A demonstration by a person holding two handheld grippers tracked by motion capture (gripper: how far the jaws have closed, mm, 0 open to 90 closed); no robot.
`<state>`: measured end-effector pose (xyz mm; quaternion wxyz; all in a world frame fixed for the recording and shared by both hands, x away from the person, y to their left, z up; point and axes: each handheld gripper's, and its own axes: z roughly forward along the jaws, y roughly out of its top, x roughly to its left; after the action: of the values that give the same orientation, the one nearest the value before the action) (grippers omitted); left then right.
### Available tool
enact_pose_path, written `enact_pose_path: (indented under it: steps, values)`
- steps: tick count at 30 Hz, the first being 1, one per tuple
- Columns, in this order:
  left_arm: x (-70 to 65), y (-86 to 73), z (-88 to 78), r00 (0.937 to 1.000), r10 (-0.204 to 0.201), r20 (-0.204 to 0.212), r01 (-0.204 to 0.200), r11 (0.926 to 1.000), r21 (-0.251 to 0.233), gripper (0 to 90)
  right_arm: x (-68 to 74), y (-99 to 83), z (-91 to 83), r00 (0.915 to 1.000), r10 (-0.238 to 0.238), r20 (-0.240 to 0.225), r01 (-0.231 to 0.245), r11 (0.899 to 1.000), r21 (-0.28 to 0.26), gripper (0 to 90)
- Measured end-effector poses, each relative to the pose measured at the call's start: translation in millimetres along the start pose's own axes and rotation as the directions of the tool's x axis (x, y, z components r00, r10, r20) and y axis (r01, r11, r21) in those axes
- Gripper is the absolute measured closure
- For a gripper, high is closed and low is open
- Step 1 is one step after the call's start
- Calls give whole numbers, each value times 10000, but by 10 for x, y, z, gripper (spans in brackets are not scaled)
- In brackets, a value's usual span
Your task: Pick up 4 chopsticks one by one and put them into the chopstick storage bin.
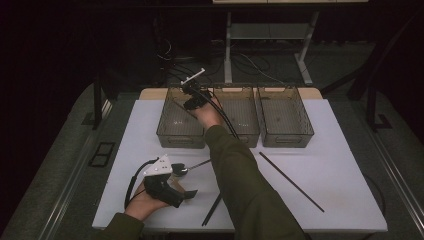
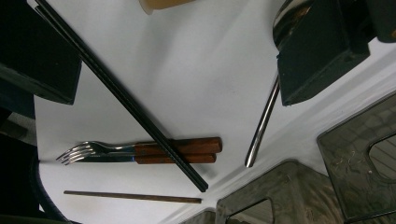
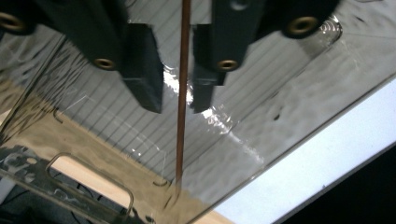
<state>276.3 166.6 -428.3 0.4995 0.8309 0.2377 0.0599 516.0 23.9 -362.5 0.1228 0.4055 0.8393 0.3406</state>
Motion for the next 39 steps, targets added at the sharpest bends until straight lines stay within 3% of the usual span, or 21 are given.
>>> enact_pose_path:
  steps: [11, 20, 29, 39]
  values:
    - [-4, 0, 4, 10000, -23, 12, 23, 10000, 2, 0, -30, 6, -115, 9990, 209, -397, -221, 9993, -311, 451]
    - [-9, -2, 14, 10000, 11, -27, -11, 10000, -4, 0, -68, -107, -395, 9961, -260, -841, 193, 9967, -791, 400]
    - [-10, -5, 11, 10000, -36, -51, 37, 10000, 41, 0, -128, -318, -688, 9907, -352, -1314, 206, 9936, -1106, 371]
    - [-15, -12, 11, 9999, -63, -112, 64, 9999, 88, 0, -216, -549, -986, 9876, -696, -1410, 510, 9900, -1317, 368]
